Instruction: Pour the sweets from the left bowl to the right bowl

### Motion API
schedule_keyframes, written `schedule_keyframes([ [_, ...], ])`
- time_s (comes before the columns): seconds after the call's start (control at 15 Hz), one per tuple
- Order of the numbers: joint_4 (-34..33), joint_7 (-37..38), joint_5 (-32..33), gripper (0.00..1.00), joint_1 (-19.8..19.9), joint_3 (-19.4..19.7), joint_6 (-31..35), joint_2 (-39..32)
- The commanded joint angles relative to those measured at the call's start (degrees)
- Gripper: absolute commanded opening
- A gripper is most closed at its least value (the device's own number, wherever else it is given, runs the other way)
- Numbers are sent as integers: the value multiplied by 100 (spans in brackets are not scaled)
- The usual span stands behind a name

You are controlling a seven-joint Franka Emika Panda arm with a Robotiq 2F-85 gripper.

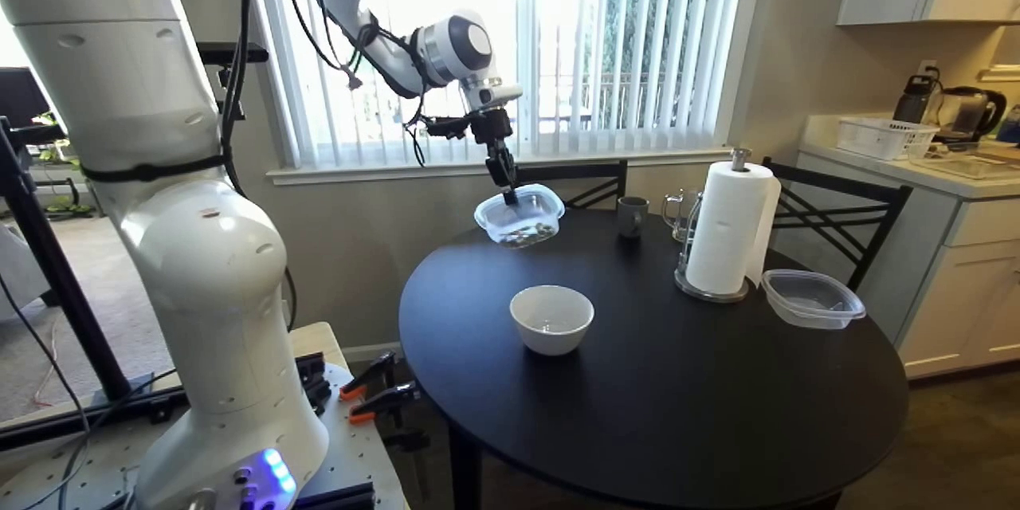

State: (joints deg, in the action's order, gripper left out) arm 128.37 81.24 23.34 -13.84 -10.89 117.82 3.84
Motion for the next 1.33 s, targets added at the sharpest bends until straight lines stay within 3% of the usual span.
schedule_keyframes([
  [0.0, 149, 453, 516, 2, 303, -20, -793, 435],
  [0.33, 91, 684, 1048, 2, 405, -179, -2388, 579],
  [0.6, -51, 950, 1241, 2, 396, -251, -3469, 233],
  [1.27, -515, 1321, 1170, 2, 287, -59, -3559, -940],
])
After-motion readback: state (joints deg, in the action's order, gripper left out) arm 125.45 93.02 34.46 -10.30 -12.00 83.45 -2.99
